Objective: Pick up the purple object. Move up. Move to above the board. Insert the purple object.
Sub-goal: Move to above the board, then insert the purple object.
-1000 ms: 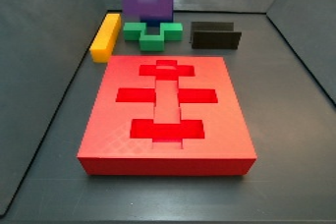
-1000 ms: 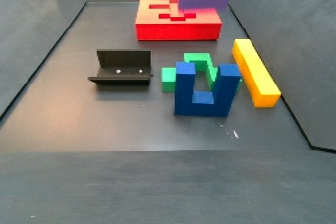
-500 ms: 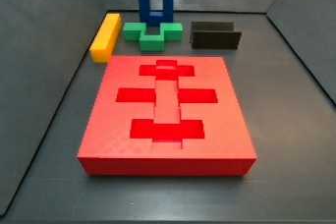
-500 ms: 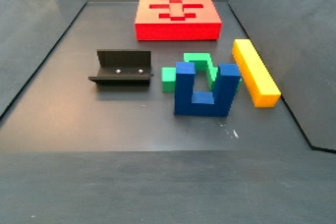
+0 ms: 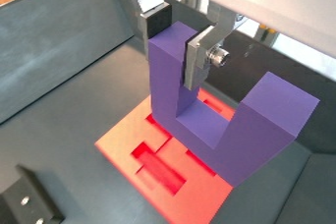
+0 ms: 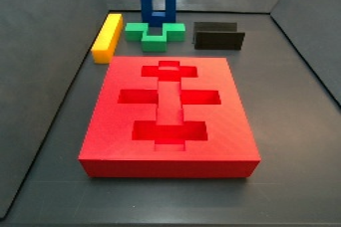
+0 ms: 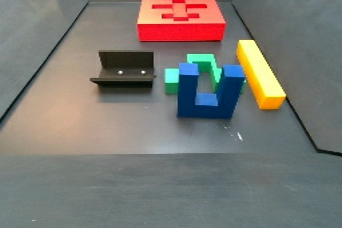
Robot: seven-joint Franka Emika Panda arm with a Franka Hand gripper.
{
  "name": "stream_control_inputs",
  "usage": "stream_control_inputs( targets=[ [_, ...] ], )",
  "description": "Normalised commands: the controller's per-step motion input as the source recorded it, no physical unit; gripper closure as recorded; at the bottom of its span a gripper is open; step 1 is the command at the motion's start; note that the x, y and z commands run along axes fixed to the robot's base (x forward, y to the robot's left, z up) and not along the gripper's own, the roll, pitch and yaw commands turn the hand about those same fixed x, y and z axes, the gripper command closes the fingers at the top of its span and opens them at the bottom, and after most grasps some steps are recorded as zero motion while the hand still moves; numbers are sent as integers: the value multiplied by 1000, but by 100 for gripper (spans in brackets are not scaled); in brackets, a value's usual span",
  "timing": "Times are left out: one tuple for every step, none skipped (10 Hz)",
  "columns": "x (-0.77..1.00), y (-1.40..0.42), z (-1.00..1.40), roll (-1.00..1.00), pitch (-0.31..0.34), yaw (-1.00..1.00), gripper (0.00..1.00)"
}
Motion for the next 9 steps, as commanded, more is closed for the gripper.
stream_control_inputs(
  targets=[
    [94, -384, 95, 22, 150, -15, 100],
    [0, -37, -80, 0, -23, 0, 100],
    [229, -220, -149, 0, -27, 0, 100],
    [537, -597, -260, 119, -4, 0, 100],
    [751, -549, -363, 210, 0, 0, 100],
    [886, -486, -397, 207, 0, 0, 100],
    [943, -469, -431, 216, 4, 0, 100],
    [920, -466, -460, 260, 7, 0, 100],
    [917, -446, -469, 276, 16, 0, 100]
  ],
)
